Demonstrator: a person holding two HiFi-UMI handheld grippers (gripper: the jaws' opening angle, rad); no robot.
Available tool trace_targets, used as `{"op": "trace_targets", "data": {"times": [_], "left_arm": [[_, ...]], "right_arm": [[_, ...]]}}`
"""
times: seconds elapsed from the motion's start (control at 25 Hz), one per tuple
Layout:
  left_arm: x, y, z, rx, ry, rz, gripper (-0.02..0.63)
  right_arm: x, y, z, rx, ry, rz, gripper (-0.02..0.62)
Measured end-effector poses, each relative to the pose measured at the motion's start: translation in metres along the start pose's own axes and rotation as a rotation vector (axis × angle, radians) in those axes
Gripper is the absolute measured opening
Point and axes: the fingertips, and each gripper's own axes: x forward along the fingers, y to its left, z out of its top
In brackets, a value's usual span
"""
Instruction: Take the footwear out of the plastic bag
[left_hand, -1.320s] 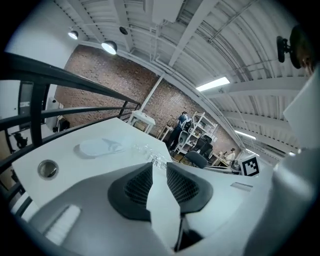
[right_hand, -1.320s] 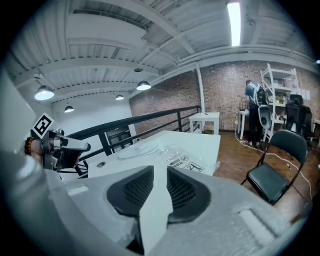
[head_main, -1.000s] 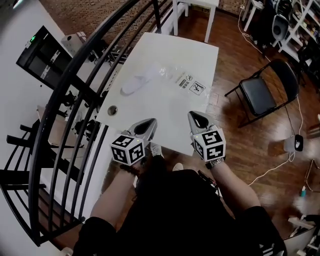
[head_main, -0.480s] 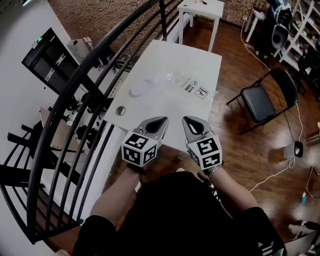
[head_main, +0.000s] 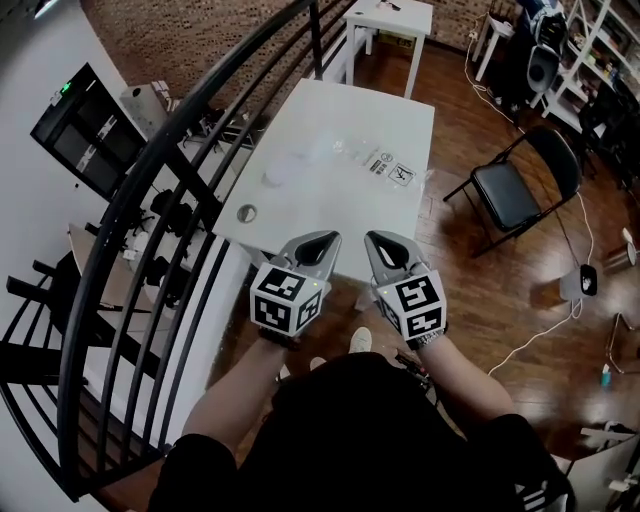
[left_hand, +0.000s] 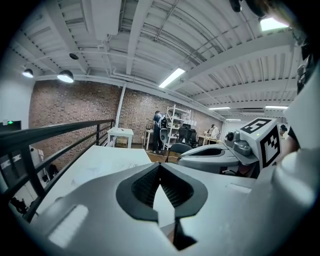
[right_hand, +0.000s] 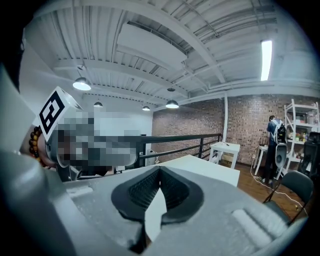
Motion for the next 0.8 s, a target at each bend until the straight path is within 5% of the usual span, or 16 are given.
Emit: {"op": "trace_targets", "data": {"times": [0.8], "left_arm": [[0.01,-0.029,-0.009,0.002,0.016,0.05,0.014]], "right_arm": [[-0.028,-0.008,0.005,-0.03,-0.036,0.057,-0.009]]}}
